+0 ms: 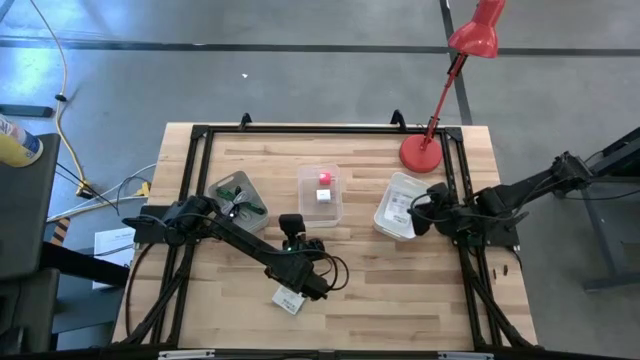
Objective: Pick and place items into bin
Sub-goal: Put the card reader box into the white bin
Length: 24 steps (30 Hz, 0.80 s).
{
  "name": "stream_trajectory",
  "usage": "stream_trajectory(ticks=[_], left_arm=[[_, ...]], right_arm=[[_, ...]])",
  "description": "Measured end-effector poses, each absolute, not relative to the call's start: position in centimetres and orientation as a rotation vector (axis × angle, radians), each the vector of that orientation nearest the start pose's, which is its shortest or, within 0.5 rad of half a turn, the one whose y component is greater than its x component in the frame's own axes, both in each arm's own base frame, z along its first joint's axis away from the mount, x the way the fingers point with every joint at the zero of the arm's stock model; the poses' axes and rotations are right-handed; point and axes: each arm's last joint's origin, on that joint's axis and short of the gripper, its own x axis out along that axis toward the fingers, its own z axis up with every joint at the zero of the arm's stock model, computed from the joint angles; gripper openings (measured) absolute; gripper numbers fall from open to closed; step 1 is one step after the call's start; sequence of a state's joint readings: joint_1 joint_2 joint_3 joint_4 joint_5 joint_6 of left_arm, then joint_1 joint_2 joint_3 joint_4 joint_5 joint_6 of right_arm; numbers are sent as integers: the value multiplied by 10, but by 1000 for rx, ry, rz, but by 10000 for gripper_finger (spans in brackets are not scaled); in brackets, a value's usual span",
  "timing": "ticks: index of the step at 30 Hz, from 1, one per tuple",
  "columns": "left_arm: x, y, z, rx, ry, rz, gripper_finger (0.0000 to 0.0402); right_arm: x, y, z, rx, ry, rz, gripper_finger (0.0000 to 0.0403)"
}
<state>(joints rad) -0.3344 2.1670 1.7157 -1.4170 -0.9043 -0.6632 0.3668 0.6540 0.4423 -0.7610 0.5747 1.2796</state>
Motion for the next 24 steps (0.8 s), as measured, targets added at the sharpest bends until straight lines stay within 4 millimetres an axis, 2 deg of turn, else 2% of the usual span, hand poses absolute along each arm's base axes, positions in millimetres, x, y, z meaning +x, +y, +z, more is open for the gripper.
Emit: stream_trajectory(ticks=[15,20,24], left_arm=[[376,-107,187,682,1331,739,232],[383,-109,201,721,1330,677,232],[391,-112,218,730,1299,636,232]], right_arm=[[126,32,220,557,424,-414,117],[131,37,229,474,386,-274,118],[133,45,233,433,368,-184,118]])
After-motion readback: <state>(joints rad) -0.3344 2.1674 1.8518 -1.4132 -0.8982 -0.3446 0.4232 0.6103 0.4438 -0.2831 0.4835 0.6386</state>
